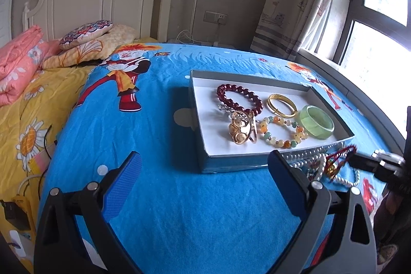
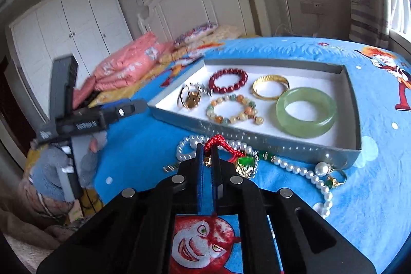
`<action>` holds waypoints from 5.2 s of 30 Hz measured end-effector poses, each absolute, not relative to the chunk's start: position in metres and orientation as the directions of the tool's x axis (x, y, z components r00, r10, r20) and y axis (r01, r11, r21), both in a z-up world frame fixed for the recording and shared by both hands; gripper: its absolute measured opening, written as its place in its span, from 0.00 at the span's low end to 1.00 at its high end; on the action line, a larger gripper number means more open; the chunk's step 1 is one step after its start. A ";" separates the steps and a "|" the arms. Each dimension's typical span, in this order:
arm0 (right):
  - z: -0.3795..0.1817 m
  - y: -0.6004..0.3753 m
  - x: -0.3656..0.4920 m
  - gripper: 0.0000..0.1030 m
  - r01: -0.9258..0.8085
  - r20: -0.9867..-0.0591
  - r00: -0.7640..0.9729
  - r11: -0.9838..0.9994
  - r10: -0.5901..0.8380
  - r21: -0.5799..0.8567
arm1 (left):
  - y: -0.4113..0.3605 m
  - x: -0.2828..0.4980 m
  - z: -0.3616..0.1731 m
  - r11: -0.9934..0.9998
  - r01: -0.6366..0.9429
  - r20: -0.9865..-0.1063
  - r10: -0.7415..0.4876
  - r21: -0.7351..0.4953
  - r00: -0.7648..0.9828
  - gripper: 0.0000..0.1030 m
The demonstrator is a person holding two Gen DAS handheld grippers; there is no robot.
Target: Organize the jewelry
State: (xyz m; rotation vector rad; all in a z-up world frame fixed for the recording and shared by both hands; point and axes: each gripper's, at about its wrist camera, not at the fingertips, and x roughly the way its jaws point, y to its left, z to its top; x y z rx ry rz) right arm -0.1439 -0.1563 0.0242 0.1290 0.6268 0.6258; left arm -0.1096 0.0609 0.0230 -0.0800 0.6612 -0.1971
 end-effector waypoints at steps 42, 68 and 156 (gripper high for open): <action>0.056 -0.214 -0.157 0.05 -0.511 -0.310 0.712 0.768 0.630 0.387 | -0.073 -0.135 0.020 0.777 0.601 -0.647 -0.362 0.189 0.671 0.07; 0.047 -0.235 -0.156 0.06 -0.466 -0.305 0.729 0.771 0.613 0.435 | -0.073 -0.122 0.035 0.749 0.656 -0.686 -0.426 0.099 0.590 0.42; 0.066 -0.231 -0.048 0.06 -0.355 -0.497 0.757 0.905 0.425 0.234 | -0.091 -0.037 0.143 0.836 0.544 -0.482 -0.447 0.074 0.753 0.07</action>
